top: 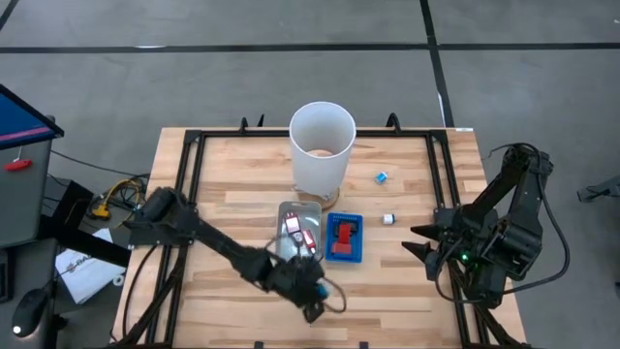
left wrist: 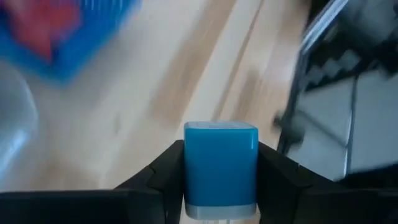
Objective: Pick & Place Office items
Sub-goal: Put the bottom blue charger adapter into the gray bin
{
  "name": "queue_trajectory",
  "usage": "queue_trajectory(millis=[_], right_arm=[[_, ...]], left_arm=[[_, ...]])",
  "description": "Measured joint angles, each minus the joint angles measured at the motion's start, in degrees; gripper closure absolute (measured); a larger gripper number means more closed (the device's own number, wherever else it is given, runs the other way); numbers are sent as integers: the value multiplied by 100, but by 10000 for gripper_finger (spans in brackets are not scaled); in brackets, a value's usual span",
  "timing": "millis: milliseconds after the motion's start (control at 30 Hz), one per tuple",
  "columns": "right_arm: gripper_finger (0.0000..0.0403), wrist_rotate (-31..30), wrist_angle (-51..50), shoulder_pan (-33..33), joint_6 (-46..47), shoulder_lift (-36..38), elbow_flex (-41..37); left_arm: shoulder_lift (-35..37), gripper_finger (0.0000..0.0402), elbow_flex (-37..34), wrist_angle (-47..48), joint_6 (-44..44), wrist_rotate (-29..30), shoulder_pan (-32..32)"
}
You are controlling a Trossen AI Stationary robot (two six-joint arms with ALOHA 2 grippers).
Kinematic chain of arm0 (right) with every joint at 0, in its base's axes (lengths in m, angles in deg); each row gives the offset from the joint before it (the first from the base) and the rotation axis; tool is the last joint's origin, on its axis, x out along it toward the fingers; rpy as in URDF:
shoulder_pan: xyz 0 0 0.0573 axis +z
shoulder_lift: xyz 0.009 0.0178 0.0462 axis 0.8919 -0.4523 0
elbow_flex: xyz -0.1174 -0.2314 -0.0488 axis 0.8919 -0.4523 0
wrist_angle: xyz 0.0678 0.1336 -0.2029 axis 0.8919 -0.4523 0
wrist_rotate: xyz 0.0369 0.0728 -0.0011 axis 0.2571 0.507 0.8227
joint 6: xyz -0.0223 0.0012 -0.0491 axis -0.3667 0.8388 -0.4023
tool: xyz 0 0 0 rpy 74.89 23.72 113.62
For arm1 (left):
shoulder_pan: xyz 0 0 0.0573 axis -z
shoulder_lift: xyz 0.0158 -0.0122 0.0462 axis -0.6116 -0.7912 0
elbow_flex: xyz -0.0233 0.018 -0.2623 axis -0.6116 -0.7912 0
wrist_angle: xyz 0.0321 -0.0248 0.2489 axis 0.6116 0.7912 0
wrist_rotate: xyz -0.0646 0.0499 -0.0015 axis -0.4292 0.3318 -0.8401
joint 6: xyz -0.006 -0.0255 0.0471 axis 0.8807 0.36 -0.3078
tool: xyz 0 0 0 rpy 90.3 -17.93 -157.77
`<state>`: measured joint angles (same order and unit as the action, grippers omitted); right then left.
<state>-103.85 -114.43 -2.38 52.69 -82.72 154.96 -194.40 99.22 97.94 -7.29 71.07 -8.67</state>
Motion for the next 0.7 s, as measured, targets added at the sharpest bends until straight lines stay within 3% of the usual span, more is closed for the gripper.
queue_trajectory(millis=[233, 333, 533, 700], right_arm=[[149, -122, 57, 1, -7, -2, -1], [149, -124, 83, 2, -15, -11, -1], [149, -124, 272, 2, -13, -37, -1], [149, -122, 342, 33, 45, -37, -1]], left_arm=[[484, 263, 11, -1774, -1325, 136, -680], [514, 263, 11, -2034, -1542, 51, -1100], [545, 263, 11, -1152, -1341, 90, -1747], [580, 263, 9, 209, -1190, 48, -1747]])
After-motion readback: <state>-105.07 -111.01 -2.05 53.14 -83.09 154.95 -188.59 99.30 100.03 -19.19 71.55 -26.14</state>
